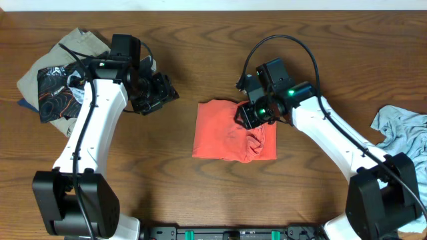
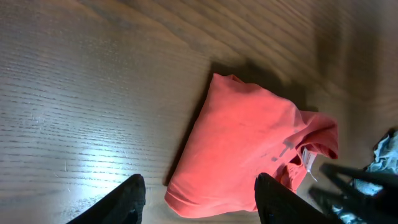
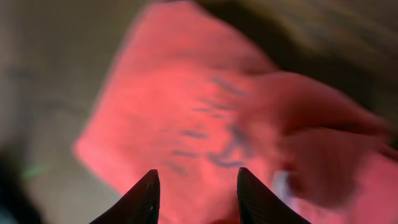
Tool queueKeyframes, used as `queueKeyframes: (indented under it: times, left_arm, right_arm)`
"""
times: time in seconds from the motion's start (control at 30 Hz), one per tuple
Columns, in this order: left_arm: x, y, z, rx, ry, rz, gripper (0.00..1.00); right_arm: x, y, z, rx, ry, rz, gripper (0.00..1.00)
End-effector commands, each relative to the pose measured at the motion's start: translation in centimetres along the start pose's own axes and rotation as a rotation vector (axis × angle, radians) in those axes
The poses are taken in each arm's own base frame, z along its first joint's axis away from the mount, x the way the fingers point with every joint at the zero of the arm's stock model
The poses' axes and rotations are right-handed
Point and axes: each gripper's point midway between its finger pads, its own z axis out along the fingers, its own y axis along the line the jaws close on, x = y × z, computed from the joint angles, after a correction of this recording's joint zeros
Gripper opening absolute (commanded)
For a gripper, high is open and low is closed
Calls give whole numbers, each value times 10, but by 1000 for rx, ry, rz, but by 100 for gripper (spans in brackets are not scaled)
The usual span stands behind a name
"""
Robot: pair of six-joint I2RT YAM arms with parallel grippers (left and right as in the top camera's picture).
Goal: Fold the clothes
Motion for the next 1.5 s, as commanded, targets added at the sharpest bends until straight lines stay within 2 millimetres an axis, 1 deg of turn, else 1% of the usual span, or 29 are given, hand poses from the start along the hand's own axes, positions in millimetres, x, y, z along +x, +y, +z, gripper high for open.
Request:
queueKeyframes:
  times: [0.0, 0.03, 0.1, 0.13, 0.17, 0.23, 0.3, 0.33, 0.4, 0.47, 0.53, 0.57, 0.6, 0.67, 0.7, 0.77, 0.8, 0.83, 0.97, 1.03, 1.1, 1.17, 1.2, 1.27, 1.3, 1.33, 1.37, 1.43, 1.47]
  left_arm:
    - [-1, -2, -4, 7, -4, 25, 58]
    - [0, -2, -4, 6, -1, 24, 58]
    - [1, -2, -4, 4, 3, 22, 58]
    - [2, -1, -4, 3, 5, 21, 58]
    - [2, -1, -4, 1, 9, 22, 58]
    - [4, 0, -4, -1, 14, 29, 58]
    - [5, 0, -4, -3, 18, 27, 58]
    - [5, 0, -4, -3, 19, 31, 58]
    - [5, 0, -3, -3, 19, 41, 58]
    - [5, 1, -3, -4, 19, 42, 58]
    - [5, 0, -3, -3, 19, 49, 58]
    - [5, 1, -3, -5, 18, 53, 58]
    - [5, 1, -3, -8, 17, 53, 58]
    - [4, 2, -3, -11, 15, 53, 58]
    - [4, 2, -3, -10, 16, 53, 58]
    - [4, 2, -3, -10, 15, 53, 58]
    - [4, 2, -3, -10, 15, 53, 58]
    - [4, 2, -3, -10, 15, 53, 58]
    - [4, 2, -3, -10, 15, 53, 58]
    - [4, 2, -3, -10, 15, 53, 58]
    - [4, 2, -3, -10, 15, 53, 59]
    - [4, 2, -3, -10, 15, 53, 59]
    - [4, 2, -3, -10, 15, 53, 59]
    - [4, 2, -3, -10, 15, 53, 59]
    - [4, 2, -3, -10, 16, 53, 59]
    - [4, 2, -3, -10, 16, 53, 59]
    - [5, 1, -3, -10, 16, 63, 59]
    - [5, 0, -3, -8, 15, 88, 59]
    - [5, -2, -2, -6, 13, 112, 59]
  right_arm:
    - [5, -46, 9, 214, 29, 103, 38]
    - [9, -55, 11, 243, 46, 116, 38]
    - [25, -83, 15, 333, 109, 160, 37]
    - [32, -98, 14, 389, 134, 198, 32]
    - [41, -115, 10, 460, 155, 258, 27]
    - [64, -151, -10, 641, 186, 441, 25]
    - [81, -168, -30, 726, 204, 574, 23]
    - [85, -172, -36, 733, 205, 610, 23]
    - [85, -175, -47, 706, 184, 649, 24]
    - [77, -165, -53, 617, 161, 620, 25]
    - [65, -142, -56, 467, 139, 534, 25]
    - [56, -119, -55, 332, 125, 452, 26]
    - [51, -102, -56, 243, 115, 397, 27]
    - [40, -57, -58, 21, 87, 274, 31]
    - [37, -39, -59, -59, 77, 235, 33]
    - [34, -15, -58, -151, 78, 204, 37]
    - [33, -3, -56, -189, 83, 184, 36]
    - [33, 8, -52, -214, 91, 161, 38]
    - [40, 34, -33, -241, 142, 86, 40]
    - [47, 37, -21, -224, 183, 69, 41]
    - [58, 31, -5, -173, 245, 67, 41]
    - [70, 21, 6, -116, 303, 86, 40]
    - [78, 11, 12, -73, 342, 99, 39]
    - [94, -17, 17, 64, 417, 146, 32]
    - [103, -38, 15, 174, 453, 192, 29]
    - [111, -61, 9, 301, 477, 248, 26]
    - [117, -85, -2, 440, 484, 315, 27]
    - [123, -119, -25, 639, 467, 422, 27]
    - [124, -130, -33, 691, 454, 458, 27]
